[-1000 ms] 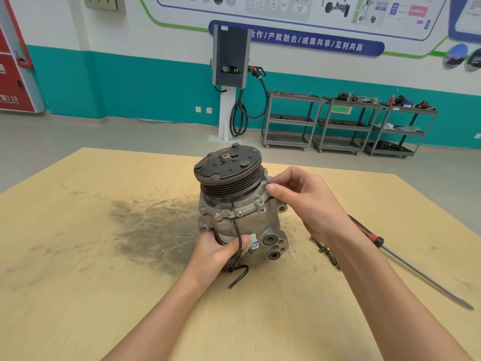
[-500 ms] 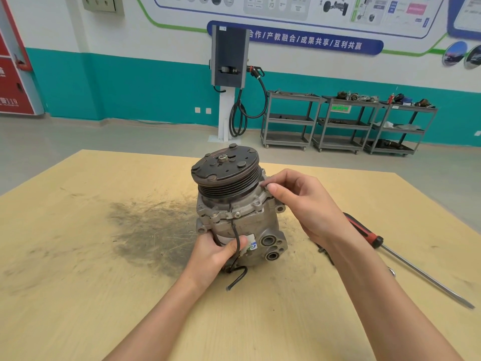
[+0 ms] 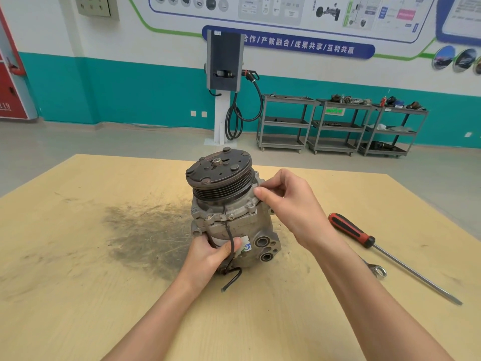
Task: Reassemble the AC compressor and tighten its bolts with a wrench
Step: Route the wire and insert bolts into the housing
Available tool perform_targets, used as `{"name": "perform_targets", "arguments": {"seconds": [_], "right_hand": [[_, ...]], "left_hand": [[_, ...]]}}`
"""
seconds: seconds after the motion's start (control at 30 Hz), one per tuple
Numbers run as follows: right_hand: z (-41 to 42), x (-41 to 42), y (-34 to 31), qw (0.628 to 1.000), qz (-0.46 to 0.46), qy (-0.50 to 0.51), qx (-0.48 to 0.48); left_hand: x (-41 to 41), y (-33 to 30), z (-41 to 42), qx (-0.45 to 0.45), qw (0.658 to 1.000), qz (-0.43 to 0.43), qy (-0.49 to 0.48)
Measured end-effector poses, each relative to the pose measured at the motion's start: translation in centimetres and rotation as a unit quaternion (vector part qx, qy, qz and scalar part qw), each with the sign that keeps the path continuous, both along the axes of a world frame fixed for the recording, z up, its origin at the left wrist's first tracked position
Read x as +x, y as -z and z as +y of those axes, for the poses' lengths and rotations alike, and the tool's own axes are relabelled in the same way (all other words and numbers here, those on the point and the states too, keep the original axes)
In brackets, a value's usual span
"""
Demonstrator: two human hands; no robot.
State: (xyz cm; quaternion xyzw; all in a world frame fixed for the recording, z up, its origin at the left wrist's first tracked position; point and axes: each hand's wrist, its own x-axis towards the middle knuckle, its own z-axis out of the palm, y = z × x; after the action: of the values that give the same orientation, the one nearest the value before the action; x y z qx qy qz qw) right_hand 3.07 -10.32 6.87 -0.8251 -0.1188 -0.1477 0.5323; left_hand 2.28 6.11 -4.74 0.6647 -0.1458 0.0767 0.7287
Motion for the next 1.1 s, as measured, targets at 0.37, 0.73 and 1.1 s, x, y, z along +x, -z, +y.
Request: {"name": "perform_targets", "arguments": {"seconds": [0.37,0.73,1.1], "right_hand": [[-0.8,0.1,0.0,0.987,0.063,-0.093,0.117],[-1.4,0.5,-0.1,0.979,0.074,-0.134,0.133],[-1.2,0.4,0.4,0.982,0.055,-0.124,0.133]], "left_hand": [[0.0,0.2,0.0,-0.001,1.0,0.009,-0.002],[0.2,0.4,0.0,0.002,1.0,0.0,-0.007],[0.0,0.1,0.0,0.006,1.0,0.011,-0.003]]}}
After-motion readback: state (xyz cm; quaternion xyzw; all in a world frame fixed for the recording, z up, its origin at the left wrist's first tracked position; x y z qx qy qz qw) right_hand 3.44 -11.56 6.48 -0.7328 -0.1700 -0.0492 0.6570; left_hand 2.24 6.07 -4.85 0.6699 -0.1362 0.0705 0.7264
